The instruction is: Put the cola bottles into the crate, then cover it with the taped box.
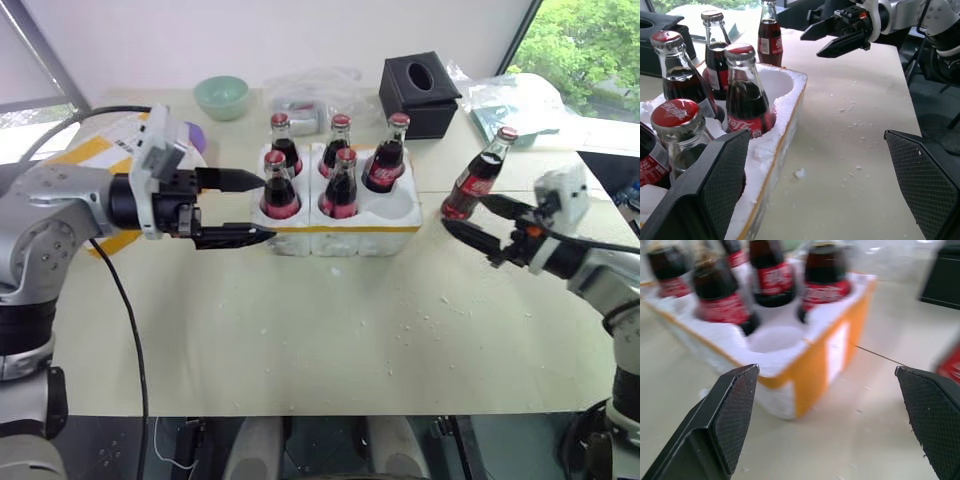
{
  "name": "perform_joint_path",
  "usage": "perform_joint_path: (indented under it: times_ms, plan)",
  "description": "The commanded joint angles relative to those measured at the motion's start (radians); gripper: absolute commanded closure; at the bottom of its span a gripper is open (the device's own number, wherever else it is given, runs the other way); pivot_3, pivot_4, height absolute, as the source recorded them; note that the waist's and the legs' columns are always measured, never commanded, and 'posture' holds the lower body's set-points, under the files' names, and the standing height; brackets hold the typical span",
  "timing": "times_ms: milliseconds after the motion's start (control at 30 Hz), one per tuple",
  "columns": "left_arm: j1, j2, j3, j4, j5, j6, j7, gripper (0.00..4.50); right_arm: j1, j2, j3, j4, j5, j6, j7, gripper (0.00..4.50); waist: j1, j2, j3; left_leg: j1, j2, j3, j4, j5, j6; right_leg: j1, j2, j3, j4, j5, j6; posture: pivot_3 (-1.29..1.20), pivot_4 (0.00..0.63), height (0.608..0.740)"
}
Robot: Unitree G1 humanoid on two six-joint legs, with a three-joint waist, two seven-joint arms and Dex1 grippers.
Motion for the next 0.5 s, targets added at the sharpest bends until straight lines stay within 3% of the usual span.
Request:
perform_joint_path:
  times_ms: [33, 200, 500]
  plan:
    - [-0.021, -0.012, -0.004, -0.001, 0.017, -0.030, -0.004, 0.00, -0.014, 0.050, -0.022, 0.046, -0.048, -0.075, -0.116, 0.04, -0.001, 0.000, 0.000, 0.000, 0.000, 0.000, 0.000, 0.000, 0.000, 0.000, 0.000, 0.000, 0.000, 0.000, 0.000, 0.00, 0.150, 0.737]
    - [-0.029, -0.017, 0.001, -0.008, 0.009, -0.019, -0.004, 0.00, -0.071, 0.084, 0.015, 0.159, -0.117, -0.172, -0.201, 0.04, 0.000, 0.000, 0.000, 0.000, 0.000, 0.000, 0.000, 0.000, 0.000, 0.000, 0.000, 0.000, 0.000, 0.000, 0.000, 0.00, 0.150, 0.737]
    - [-0.032, -0.008, 0.017, -0.036, -0.009, 0.010, 0.017, 0.00, -0.213, 0.102, 0.137, 0.373, -0.185, -0.309, -0.192, 0.04, -0.002, 0.000, 0.000, 0.000, 0.000, 0.000, 0.000, 0.000, 0.000, 0.000, 0.000, 0.000, 0.000, 0.000, 0.000, 0.00, 0.150, 0.737]
